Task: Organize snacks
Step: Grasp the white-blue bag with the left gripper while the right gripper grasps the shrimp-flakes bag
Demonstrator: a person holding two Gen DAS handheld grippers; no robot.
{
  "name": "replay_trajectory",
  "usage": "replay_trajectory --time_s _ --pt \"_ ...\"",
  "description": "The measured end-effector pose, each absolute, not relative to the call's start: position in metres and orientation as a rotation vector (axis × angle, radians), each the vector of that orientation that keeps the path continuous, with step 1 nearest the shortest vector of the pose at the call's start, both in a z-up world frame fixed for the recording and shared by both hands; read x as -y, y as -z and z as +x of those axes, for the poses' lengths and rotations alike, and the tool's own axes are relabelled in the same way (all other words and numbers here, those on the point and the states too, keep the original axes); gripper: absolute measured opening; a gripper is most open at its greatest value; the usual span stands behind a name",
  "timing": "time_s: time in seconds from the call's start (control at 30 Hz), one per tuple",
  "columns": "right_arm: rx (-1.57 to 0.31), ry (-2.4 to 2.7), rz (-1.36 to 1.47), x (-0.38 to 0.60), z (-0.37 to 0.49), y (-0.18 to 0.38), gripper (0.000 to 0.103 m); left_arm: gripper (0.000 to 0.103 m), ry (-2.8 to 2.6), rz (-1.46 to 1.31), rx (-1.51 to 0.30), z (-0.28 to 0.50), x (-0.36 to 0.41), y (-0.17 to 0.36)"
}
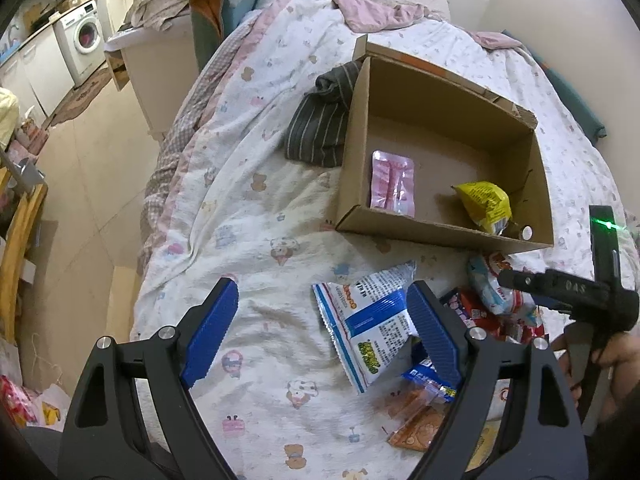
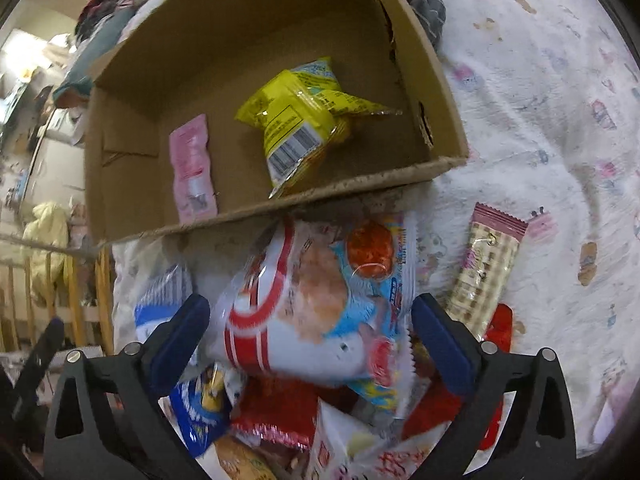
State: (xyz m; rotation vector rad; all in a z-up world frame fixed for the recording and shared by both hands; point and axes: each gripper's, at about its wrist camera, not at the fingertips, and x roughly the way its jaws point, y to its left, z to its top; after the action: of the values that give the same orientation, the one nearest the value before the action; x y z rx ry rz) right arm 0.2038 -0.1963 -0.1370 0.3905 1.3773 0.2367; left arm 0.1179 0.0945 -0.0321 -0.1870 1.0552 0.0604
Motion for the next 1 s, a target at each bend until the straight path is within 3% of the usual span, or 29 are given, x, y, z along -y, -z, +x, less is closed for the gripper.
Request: replay_trajectory --time_s 0.23,0.3,0.4,0.47,1.0 --pt "-1.477 -0.232 0.373 0.192 0.203 0.159 0.100 0.084 -0.065 -0.206 -1.079 0.123 -0.097 0.038" --pt "-1.458 -0.271 0.349 0.187 0.201 0.152 0.080 0.084 -0.060 -0.209 -1.083 0.125 -0.094 0.039" --pt "-1.428 -0.283 0.328 0.185 0.197 0.143 0.068 0.084 -0.059 -0.194 -1.081 0.126 -0.090 0.040" --pt "-1.415 -0.335 0.345 0.186 0.193 0.137 0.065 0.084 -0.066 -0.192 -1.083 0.126 -0.089 0.041" --pt "-1.200 -0.512 0.396 0.234 0.149 0.082 0.064 0.084 -0.106 -0.267 -1.204 0.150 -0.069 0.075"
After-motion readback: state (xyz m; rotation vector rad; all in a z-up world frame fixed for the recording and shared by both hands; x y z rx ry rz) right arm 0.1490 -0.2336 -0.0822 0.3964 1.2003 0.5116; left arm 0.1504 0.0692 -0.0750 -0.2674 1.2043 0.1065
